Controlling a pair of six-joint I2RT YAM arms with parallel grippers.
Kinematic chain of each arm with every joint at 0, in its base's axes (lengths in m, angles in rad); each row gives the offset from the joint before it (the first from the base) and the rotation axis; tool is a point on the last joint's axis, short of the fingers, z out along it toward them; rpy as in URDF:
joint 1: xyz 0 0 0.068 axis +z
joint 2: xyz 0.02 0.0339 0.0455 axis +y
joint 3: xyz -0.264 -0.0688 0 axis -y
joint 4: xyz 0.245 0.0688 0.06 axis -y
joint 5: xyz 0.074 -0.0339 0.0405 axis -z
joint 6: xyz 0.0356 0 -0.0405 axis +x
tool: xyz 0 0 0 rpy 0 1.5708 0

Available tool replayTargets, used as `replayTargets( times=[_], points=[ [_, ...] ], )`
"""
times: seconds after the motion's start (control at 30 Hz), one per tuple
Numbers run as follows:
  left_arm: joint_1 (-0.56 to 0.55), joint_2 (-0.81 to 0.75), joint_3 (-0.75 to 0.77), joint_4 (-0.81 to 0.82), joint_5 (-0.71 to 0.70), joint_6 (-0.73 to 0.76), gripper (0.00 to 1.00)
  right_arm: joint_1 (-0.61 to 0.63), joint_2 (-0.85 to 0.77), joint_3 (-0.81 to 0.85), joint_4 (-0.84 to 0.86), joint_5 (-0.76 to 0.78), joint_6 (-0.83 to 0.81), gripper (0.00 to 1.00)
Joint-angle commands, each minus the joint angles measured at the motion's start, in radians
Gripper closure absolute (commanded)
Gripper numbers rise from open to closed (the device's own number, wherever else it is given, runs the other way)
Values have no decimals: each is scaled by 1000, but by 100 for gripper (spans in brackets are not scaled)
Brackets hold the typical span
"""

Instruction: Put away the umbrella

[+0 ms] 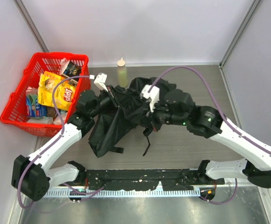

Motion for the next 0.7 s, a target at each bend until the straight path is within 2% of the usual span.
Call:
replayTargets(
  times=[0.0, 0.1, 0.17, 0.2, 0.3, 0.4, 0.47, 0.53, 0.57, 0.6, 0.67],
  points=[
    [6, 70, 55, 249, -69, -111, 100, 118, 39, 37, 179, -197, 171, 100],
    [5, 140, 67, 376, -23, -212, 100, 150, 132, 53, 252, -230, 268, 100],
    [4, 180, 69, 471, 27, -281, 100, 151, 183, 59, 289, -181, 312, 100],
    [4, 194, 69, 519, 53, -316, 100, 149, 203, 74, 283, -109, 317, 100],
    [4, 211, 55, 601, 124, -337, 100, 146, 283, 114, 206, 31, 299, 100],
    [4, 173, 11, 618, 143, -306, 100, 146, 233, 109, 192, 10, 288, 100],
    [4, 147, 2, 572, 164, -259, 100, 146, 165, 109, 162, 6, 265, 94],
    [4, 141, -3, 553, 195, -222, 100, 147, 122, 164, 59, 75, 230, 84],
    [4, 141, -5, 547, 209, -209, 100, 144, 105, 187, -13, 180, 215, 77],
    [4, 145, -8, 549, 219, -199, 100, 147, 79, 218, -39, 231, 208, 74],
    [8, 157, -12, 547, 236, -191, 100, 143, 15, 230, -73, 359, 191, 62]
  ],
)
